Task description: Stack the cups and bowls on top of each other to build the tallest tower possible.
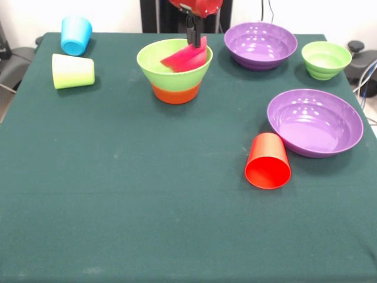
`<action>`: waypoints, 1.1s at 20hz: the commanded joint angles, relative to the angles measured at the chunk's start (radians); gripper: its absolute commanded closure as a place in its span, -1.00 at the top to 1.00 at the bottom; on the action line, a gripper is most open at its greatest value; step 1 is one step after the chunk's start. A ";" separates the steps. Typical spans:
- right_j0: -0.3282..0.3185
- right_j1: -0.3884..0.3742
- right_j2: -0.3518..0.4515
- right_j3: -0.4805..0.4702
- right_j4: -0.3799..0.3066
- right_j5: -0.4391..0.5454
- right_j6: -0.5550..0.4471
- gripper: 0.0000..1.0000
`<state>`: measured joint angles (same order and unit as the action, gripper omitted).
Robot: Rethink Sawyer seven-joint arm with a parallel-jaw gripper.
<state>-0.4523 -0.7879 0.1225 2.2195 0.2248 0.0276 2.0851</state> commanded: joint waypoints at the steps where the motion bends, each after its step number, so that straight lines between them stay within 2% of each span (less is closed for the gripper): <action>1: 0.051 0.078 -0.022 0.015 -0.004 -0.032 0.167 -1.00; 4: 0.118 0.075 -0.124 0.003 0.009 0.004 0.156 -1.00; 8: 0.184 0.057 -0.242 -0.016 0.006 0.104 0.124 -1.00; 22: 0.188 0.120 -0.259 -0.070 0.007 0.070 0.119 -1.00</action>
<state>-0.2804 -0.7344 -0.1573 2.2142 0.2248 0.0322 2.0851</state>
